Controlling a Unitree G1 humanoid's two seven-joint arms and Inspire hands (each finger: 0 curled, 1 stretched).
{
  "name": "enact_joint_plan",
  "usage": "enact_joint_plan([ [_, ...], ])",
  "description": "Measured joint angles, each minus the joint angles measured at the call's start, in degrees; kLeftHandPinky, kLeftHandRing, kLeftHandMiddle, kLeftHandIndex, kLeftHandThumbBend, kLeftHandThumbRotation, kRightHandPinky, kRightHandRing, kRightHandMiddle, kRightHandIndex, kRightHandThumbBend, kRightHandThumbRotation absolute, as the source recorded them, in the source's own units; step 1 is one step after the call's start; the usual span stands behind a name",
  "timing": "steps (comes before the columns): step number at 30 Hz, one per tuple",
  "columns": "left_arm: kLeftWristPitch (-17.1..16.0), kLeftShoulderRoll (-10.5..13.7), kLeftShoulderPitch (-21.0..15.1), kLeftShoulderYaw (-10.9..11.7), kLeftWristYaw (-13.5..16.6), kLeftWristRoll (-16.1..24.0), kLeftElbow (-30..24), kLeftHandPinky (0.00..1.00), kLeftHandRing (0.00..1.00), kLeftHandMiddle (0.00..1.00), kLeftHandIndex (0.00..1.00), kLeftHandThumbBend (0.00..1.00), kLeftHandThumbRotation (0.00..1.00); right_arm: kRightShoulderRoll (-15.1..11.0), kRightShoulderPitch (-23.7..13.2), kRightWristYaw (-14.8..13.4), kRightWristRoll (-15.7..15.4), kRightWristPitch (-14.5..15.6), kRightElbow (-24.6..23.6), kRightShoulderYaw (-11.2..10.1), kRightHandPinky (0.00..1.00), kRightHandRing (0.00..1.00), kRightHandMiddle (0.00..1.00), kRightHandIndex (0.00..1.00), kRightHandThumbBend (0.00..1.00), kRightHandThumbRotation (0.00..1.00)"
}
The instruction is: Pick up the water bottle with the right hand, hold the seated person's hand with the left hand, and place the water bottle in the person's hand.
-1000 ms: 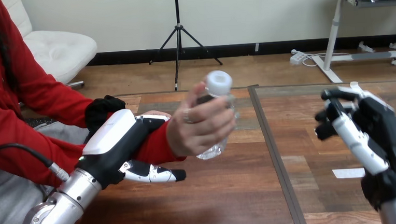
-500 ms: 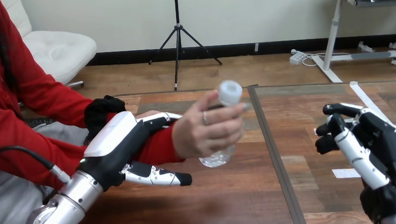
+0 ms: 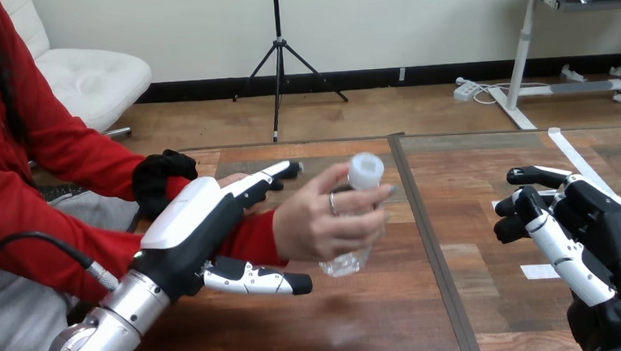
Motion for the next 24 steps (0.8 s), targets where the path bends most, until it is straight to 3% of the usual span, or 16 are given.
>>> enact_joint_plan([
  [12, -0.51, 0.02, 0.19, -0.01, 2.60, 2.31, -0.17, 0.99, 1.00, 1.00, 1.00, 1.00, 0.66, -0.14, 1.69, 0.99, 0.04, -2.00, 0.69, 0.62, 0.47, 0.47, 0.52, 0.60, 0.57, 0.41],
  [24, -0.98, -0.11, 0.50, -0.06, 4.56, 3.26, -0.17, 1.00, 1.00, 1.00, 1.00, 1.00, 0.68, -0.29, 3.28, 1.50, 0.05, -3.89, 3.22, 1.60, 0.47, 0.47, 0.51, 0.59, 0.57, 0.40],
])
